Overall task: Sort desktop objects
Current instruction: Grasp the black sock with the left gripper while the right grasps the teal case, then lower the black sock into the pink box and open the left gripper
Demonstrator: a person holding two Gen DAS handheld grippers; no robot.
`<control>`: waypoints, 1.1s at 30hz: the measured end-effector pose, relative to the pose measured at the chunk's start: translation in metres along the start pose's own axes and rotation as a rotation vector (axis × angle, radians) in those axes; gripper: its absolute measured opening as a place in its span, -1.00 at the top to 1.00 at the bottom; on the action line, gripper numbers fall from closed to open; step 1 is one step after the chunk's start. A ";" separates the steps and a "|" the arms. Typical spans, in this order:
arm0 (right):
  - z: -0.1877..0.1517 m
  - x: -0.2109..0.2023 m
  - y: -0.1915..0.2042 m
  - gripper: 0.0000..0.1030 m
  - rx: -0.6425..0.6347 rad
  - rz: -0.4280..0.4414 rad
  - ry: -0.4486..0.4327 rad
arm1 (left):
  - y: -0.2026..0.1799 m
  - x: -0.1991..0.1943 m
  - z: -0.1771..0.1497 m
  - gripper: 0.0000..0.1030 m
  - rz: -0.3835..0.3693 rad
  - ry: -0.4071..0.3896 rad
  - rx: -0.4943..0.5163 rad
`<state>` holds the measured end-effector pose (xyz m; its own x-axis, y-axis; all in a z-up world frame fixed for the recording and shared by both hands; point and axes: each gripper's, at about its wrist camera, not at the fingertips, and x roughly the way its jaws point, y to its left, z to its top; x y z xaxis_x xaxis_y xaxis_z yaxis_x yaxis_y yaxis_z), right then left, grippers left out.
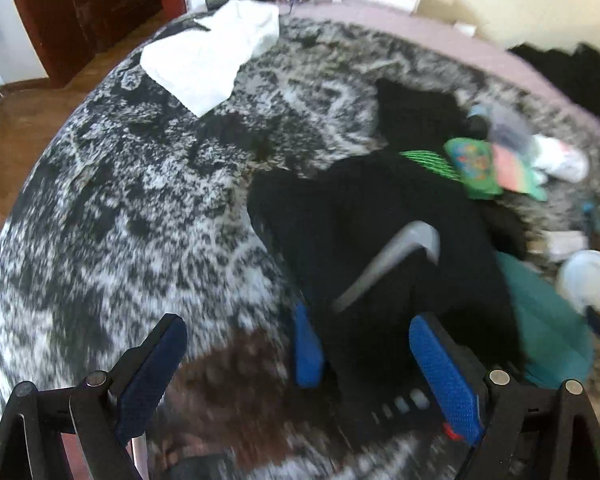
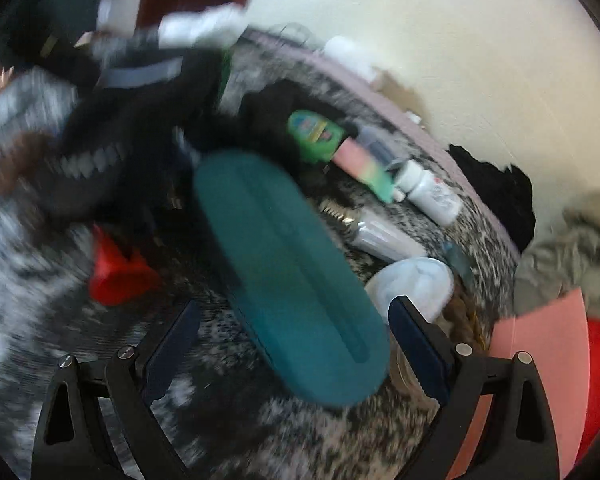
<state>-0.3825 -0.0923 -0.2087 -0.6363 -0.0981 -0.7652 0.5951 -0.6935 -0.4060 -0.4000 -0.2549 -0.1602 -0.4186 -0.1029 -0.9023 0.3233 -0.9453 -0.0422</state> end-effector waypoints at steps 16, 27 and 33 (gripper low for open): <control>0.006 -0.037 -0.029 0.22 0.094 0.064 -0.083 | -0.005 -0.075 -0.001 0.93 -0.198 -0.176 -0.107; -0.021 -0.124 -0.075 0.34 0.327 0.151 -0.147 | -0.005 -0.140 -0.030 0.93 -0.298 -0.284 -0.105; -0.037 -0.194 -0.086 0.34 0.366 0.144 -0.262 | -0.018 -0.191 -0.044 0.94 -0.348 -0.394 -0.065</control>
<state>-0.2922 0.0121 -0.0441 -0.6903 -0.3560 -0.6299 0.5040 -0.8612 -0.0656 -0.2884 -0.2041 -0.0063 -0.7937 0.0936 -0.6011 0.1548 -0.9245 -0.3484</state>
